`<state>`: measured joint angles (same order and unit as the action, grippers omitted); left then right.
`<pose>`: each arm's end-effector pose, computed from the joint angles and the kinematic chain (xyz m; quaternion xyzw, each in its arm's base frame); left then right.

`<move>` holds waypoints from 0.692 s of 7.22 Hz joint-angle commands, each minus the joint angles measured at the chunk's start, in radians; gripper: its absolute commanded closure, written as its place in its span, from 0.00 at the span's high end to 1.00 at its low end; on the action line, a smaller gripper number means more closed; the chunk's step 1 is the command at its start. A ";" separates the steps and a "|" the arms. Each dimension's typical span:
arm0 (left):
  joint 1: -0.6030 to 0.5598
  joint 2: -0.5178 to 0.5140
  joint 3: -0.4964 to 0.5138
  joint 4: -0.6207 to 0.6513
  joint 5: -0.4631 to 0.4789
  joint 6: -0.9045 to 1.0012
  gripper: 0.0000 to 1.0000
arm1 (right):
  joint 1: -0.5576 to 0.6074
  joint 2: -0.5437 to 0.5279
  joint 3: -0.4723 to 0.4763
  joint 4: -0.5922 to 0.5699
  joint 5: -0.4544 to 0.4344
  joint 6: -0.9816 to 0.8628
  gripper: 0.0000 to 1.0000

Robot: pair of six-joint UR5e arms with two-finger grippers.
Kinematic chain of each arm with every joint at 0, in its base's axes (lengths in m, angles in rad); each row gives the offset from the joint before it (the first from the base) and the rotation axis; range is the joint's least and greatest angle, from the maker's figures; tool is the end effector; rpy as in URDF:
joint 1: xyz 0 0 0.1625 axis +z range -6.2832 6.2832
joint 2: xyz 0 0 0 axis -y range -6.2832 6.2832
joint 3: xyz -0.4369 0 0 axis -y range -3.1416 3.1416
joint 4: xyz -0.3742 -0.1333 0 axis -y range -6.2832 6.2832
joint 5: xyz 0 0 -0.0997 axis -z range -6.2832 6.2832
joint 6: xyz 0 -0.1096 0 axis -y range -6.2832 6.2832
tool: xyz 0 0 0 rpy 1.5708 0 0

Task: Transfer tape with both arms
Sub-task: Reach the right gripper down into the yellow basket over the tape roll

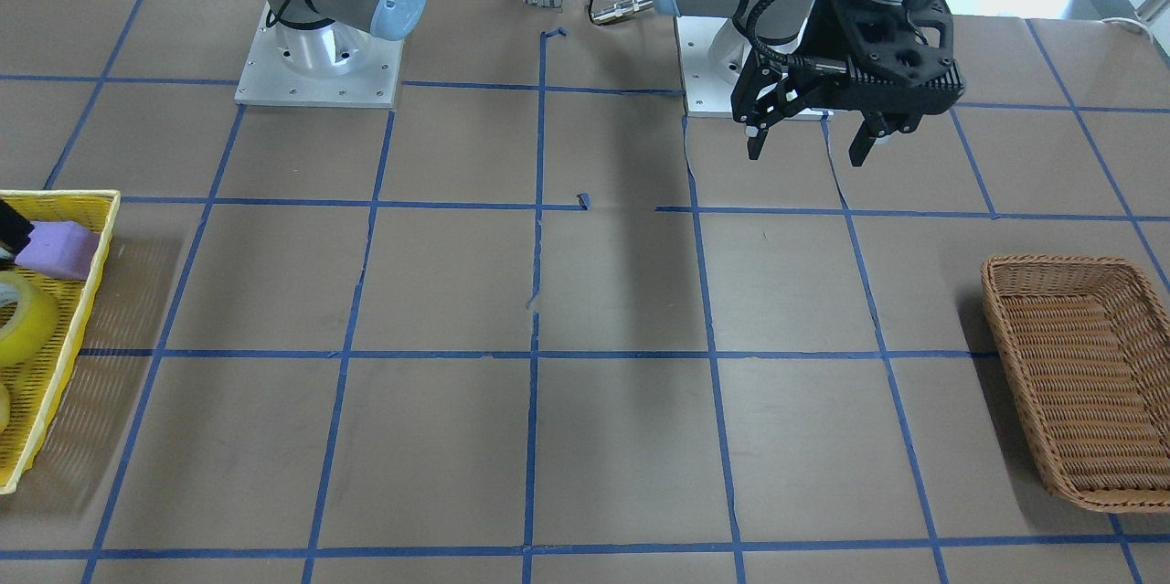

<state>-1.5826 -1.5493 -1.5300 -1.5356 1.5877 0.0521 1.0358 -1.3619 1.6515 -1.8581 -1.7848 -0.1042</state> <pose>-0.1370 -0.4724 0.5232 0.0315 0.9983 -0.0485 0.0094 -0.1851 -0.5281 0.3757 -0.2124 -0.9713 -0.0346 0.1010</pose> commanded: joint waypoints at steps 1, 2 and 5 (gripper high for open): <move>0.000 0.000 0.001 0.000 0.000 0.000 1.00 | -0.046 0.139 0.043 -0.213 0.005 -0.006 1.00; -0.002 0.000 0.002 0.000 0.000 0.000 1.00 | -0.046 0.200 0.085 -0.363 0.028 -0.014 1.00; 0.000 0.000 0.004 0.000 0.000 0.000 1.00 | -0.048 0.228 0.154 -0.408 0.027 0.049 1.00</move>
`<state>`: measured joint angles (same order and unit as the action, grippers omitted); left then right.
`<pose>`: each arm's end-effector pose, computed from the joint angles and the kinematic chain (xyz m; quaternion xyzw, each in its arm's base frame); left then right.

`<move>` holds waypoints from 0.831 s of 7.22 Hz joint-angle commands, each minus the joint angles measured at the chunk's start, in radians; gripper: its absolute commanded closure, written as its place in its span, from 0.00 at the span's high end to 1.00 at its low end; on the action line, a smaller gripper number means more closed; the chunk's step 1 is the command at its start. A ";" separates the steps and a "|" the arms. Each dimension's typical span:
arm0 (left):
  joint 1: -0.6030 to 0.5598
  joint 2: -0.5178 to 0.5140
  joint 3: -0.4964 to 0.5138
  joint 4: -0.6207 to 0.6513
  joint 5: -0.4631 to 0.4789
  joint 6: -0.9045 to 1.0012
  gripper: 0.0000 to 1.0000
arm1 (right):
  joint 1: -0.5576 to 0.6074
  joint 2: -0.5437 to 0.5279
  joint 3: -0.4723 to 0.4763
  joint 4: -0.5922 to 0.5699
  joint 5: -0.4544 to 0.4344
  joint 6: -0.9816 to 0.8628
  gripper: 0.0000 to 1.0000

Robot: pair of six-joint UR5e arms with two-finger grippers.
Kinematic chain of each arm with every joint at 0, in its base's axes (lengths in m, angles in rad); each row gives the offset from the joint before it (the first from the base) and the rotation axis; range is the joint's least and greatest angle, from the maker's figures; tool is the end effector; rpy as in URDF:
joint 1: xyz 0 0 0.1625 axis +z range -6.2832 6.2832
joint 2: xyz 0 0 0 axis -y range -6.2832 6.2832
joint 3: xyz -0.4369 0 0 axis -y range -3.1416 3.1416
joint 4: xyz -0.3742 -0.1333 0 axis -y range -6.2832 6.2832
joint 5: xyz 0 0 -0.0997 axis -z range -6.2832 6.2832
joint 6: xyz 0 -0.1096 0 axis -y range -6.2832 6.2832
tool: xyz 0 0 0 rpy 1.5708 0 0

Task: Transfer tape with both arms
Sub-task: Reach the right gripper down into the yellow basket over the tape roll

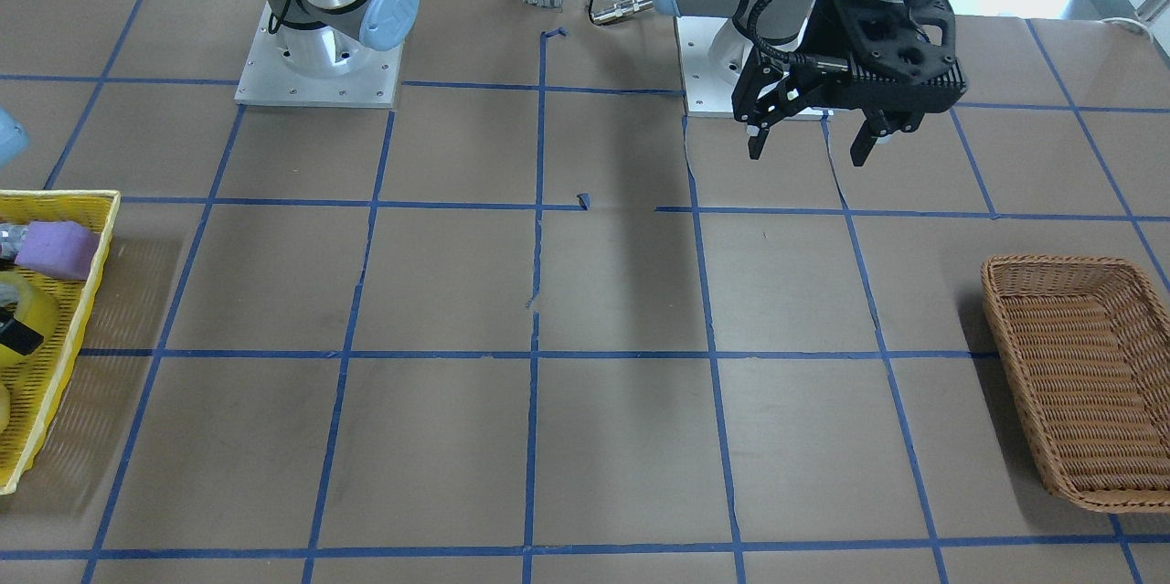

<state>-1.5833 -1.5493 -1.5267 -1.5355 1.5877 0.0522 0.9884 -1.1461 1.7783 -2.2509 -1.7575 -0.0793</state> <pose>-0.1374 -0.4726 0.5248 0.0319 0.9982 -0.0502 0.0094 -0.2283 -0.5521 0.2367 -0.2499 -0.9635 -0.0077 0.0959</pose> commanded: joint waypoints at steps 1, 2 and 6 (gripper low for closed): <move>0.000 0.000 0.000 0.000 0.000 0.000 1.00 | -0.004 0.012 0.038 -0.015 -0.008 0.023 1.00; -0.001 0.000 -0.001 0.000 0.000 0.000 1.00 | -0.014 0.012 0.038 -0.015 -0.005 0.023 0.88; 0.000 0.000 0.000 0.000 0.000 0.000 1.00 | -0.020 0.003 0.026 -0.013 0.003 0.010 0.00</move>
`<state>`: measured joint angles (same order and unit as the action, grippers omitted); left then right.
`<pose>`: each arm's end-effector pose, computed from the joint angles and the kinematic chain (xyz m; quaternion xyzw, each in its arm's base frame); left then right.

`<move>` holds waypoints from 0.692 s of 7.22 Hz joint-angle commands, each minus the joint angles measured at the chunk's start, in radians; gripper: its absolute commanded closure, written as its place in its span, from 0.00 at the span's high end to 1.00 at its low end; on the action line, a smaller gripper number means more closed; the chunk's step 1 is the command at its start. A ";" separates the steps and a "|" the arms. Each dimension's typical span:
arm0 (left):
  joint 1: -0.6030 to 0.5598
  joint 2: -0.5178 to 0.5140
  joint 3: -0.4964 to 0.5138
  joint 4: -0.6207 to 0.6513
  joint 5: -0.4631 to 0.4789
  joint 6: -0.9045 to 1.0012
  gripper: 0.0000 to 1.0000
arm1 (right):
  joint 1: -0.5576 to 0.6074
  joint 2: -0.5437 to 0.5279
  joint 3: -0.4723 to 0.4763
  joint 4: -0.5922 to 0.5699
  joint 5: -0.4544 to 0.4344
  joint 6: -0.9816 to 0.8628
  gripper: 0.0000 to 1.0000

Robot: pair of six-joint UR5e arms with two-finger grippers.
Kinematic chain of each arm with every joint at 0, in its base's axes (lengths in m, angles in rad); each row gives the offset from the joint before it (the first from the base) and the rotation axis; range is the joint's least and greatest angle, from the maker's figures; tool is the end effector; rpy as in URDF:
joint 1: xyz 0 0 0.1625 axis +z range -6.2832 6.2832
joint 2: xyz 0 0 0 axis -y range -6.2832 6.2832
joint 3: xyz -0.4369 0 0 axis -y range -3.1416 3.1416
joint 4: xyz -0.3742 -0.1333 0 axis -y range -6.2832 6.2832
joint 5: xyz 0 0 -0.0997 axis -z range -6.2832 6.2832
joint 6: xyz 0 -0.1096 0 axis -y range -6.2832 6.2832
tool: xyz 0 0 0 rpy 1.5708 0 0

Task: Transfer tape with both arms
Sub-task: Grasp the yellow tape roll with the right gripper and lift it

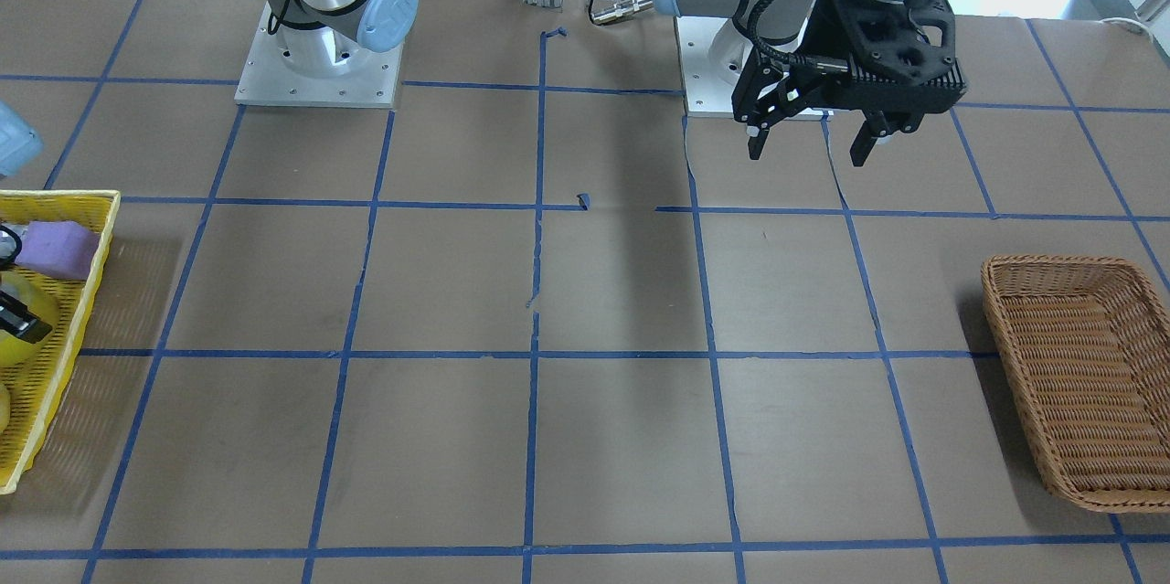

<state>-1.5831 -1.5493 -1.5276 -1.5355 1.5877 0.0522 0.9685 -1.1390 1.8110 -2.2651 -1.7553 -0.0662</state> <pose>-0.1373 -0.4725 0.5244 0.0318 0.9982 -0.0498 0.0094 -0.2340 -0.5402 0.2209 -0.2647 -0.9599 -0.0197 0.0907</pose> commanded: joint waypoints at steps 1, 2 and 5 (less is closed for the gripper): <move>0.000 0.000 0.000 0.000 0.000 0.000 1.00 | -0.001 -0.005 -0.010 0.001 -0.001 -0.007 0.00; 0.000 0.000 0.001 0.000 0.000 0.000 1.00 | -0.001 -0.025 -0.028 0.006 -0.001 -0.024 0.00; 0.000 0.000 0.000 0.000 0.000 0.000 1.00 | 0.124 -0.221 -0.064 0.119 0.034 -0.011 0.00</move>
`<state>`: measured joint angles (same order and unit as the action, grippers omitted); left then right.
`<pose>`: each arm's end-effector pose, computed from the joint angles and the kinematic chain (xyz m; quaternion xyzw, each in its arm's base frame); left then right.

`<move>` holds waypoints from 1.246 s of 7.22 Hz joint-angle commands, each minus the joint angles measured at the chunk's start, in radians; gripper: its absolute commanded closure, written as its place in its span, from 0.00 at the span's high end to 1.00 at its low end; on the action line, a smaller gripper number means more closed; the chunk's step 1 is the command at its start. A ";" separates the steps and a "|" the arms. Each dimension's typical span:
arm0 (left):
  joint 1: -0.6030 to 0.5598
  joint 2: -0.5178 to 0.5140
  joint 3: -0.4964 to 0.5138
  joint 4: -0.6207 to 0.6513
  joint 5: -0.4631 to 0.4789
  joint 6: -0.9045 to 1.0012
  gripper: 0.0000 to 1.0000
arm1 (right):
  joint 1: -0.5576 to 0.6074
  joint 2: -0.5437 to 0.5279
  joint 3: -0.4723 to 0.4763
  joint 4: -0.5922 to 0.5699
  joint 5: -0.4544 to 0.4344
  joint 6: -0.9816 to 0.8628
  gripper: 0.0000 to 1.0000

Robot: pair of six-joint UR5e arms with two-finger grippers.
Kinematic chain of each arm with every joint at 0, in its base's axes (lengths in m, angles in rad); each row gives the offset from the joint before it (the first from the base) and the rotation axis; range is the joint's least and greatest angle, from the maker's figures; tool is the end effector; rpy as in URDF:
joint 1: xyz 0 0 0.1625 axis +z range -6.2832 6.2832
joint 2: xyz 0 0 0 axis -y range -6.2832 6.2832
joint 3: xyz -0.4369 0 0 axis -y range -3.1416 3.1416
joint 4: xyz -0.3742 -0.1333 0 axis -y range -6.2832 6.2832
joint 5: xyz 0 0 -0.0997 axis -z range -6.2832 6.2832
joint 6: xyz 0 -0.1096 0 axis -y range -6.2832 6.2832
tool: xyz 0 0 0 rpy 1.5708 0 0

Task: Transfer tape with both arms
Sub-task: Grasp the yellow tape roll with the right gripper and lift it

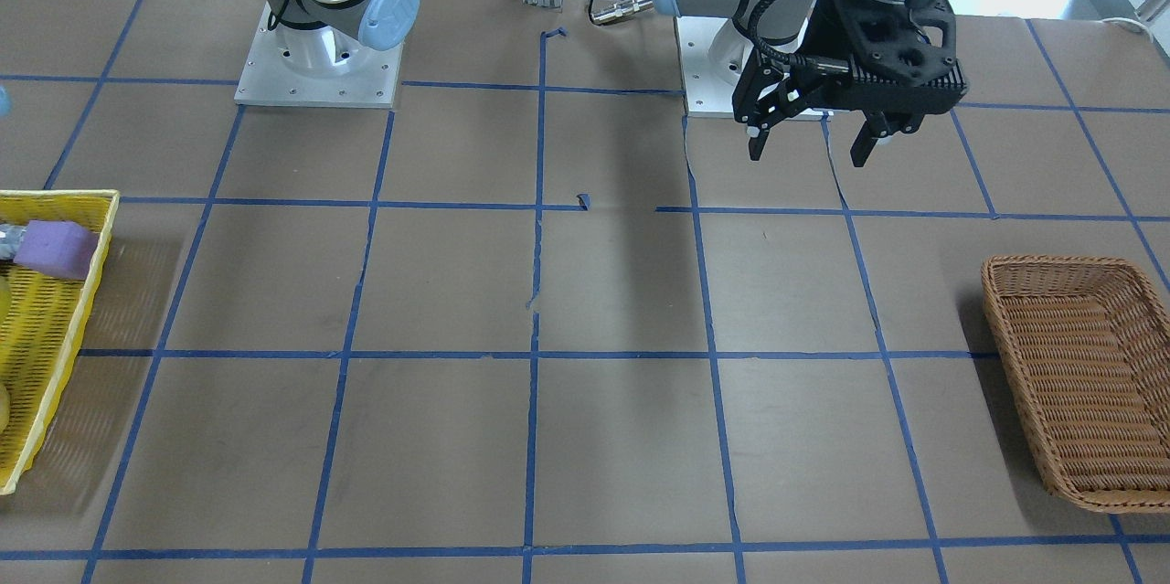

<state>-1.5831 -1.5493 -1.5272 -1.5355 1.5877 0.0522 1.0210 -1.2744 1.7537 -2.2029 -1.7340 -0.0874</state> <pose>-0.1373 -0.4725 0.5246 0.0318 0.9982 -0.0500 0.0094 -0.2018 -0.5503 0.3161 -0.2338 -0.9659 0.0468 0.1010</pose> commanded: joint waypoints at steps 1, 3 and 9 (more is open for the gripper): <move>0.002 0.000 0.001 0.000 0.000 0.000 1.00 | 0.168 -0.104 -0.006 0.096 0.014 0.014 0.00; 0.000 0.000 -0.001 0.000 0.000 0.000 1.00 | 0.369 -0.103 -0.006 0.106 0.018 0.189 0.00; 0.000 0.000 0.001 0.000 0.000 0.000 1.00 | 0.832 0.119 -0.102 0.065 0.101 0.447 0.00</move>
<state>-1.5823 -1.5494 -1.5263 -1.5355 1.5877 0.0522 1.7984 -1.1883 1.6671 -2.1354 -1.6795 0.3144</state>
